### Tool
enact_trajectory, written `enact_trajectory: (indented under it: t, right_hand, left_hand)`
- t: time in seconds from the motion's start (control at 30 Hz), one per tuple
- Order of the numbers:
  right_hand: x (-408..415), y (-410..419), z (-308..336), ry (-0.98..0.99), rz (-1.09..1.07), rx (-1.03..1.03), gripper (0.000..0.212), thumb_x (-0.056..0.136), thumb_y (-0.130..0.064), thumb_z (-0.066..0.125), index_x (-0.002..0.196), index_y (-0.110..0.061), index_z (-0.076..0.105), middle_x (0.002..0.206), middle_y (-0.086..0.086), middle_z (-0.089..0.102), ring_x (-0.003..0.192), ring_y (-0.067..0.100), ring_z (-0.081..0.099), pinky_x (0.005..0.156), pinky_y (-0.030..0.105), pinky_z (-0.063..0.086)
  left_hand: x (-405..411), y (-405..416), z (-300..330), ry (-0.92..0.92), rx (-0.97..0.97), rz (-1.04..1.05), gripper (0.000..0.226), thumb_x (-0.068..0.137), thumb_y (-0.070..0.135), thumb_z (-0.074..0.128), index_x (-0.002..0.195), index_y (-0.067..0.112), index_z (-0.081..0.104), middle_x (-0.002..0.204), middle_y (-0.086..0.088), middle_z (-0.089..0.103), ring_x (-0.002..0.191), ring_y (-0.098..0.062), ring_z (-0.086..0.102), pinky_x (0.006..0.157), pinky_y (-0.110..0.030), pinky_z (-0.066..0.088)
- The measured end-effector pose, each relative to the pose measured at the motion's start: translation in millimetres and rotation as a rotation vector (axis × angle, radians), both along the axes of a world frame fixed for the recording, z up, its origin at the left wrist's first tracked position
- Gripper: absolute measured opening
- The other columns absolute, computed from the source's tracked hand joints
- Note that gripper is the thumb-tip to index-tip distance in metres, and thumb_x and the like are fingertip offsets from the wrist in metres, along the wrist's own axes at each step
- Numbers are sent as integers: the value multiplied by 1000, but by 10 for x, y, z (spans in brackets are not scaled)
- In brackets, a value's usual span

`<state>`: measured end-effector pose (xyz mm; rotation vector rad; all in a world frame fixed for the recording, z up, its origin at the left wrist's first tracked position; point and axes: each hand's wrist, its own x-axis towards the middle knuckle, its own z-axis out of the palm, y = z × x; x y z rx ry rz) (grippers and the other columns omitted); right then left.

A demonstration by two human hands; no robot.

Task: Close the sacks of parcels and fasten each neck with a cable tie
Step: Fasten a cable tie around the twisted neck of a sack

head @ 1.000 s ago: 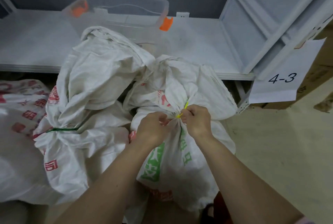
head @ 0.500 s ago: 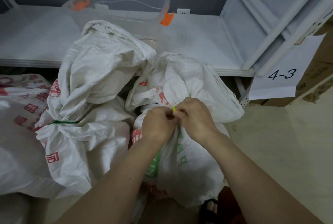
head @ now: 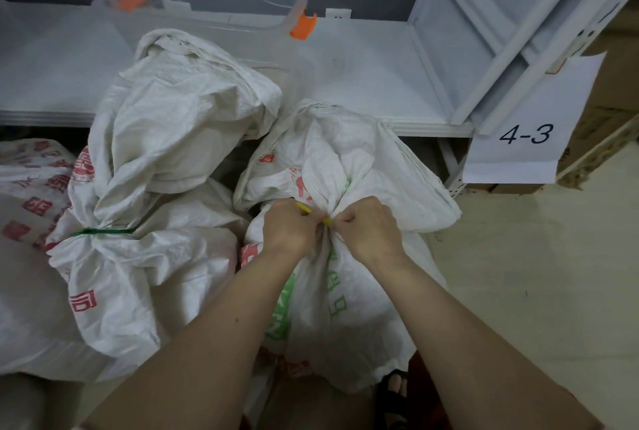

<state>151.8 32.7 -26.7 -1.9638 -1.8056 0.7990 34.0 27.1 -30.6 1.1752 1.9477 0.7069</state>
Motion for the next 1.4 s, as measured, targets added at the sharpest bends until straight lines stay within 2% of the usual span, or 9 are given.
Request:
enact_trajectory:
  t: [0.3, 0.43, 0.53, 0.63, 0.83, 1.0, 1.1, 1.27, 1.4]
  right_hand:
    - [-99, 0, -158, 2, -180, 41, 27, 77, -15, 61, 59, -15, 42, 57, -2, 30, 63, 19, 37, 50, 25, 24]
    - [-105, 18, -155, 43, -213, 13, 37, 76, -13, 63, 51, -18, 37, 53, -4, 29, 59, 19, 37, 43, 25, 18]
    - [-109, 35, -165, 74, -235, -32, 23, 73, -11, 62, 56, -15, 47, 54, -3, 35, 59, 19, 43, 43, 24, 20]
    - [-124, 27, -172, 91, -243, -51, 20, 73, -10, 61, 56, -17, 52, 58, -2, 42, 61, 19, 47, 45, 23, 23]
    - [-153, -7, -157, 114, -241, 0, 13, 79, -14, 66, 70, -22, 72, 80, -1, 68, 77, 19, 62, 61, 27, 46]
    - [-136, -33, -197, 90, -159, 48, 25, 82, -14, 65, 58, -22, 65, 69, -4, 57, 69, 16, 57, 52, 24, 33]
    - [-119, -30, -202, 40, -85, 0, 17, 81, -12, 65, 70, -22, 74, 80, -2, 67, 77, 18, 61, 56, 27, 42]
    - [-140, -38, -209, -73, -13, -2, 23, 86, -11, 61, 94, -26, 75, 101, -6, 66, 94, 16, 60, 65, 25, 41]
    - [-125, -59, -199, -77, 67, 33, 18, 88, -12, 61, 96, -22, 74, 104, -1, 64, 98, 18, 58, 75, 30, 49]
  left_hand:
    - [-25, -8, 13, -65, 55, -25, 48, 88, 16, 64, 47, 11, 40, 47, -2, 42, 44, -12, 36, 40, -16, 28]
    - [-40, -20, 33, -117, 51, -56, 35, 89, 14, 62, 58, 3, 51, 55, -9, 48, 49, -16, 41, 50, -26, 33]
    - [-45, -23, 34, -157, 34, -65, 25, 90, 14, 60, 70, -2, 60, 66, -16, 56, 59, -22, 48, 58, -30, 37]
    - [-48, -28, 7, -128, 27, -80, 32, 90, 16, 60, 60, 9, 52, 61, -5, 52, 63, -21, 47, 63, -29, 36]
    - [-46, -53, 82, -125, 59, -151, 47, 90, 14, 60, 45, 16, 47, 49, -2, 48, 48, -14, 43, 56, -25, 35]
    - [-84, -72, 118, -143, 30, -150, 43, 92, 17, 58, 50, 11, 55, 48, -1, 58, 46, -10, 52, 53, -22, 38]
    - [-78, -74, 132, -206, -36, -149, 32, 93, 17, 52, 61, 9, 55, 53, -4, 59, 53, -20, 59, 46, -22, 38]
    - [-79, -72, 209, -386, -149, -37, 16, 85, 19, 44, 73, 8, 48, 74, -12, 55, 38, -15, 43, 39, -19, 29]
    - [-106, -46, 202, -445, -213, 31, 13, 80, 13, 44, 68, 12, 40, 79, -12, 47, 37, -11, 24, 37, -16, 18]
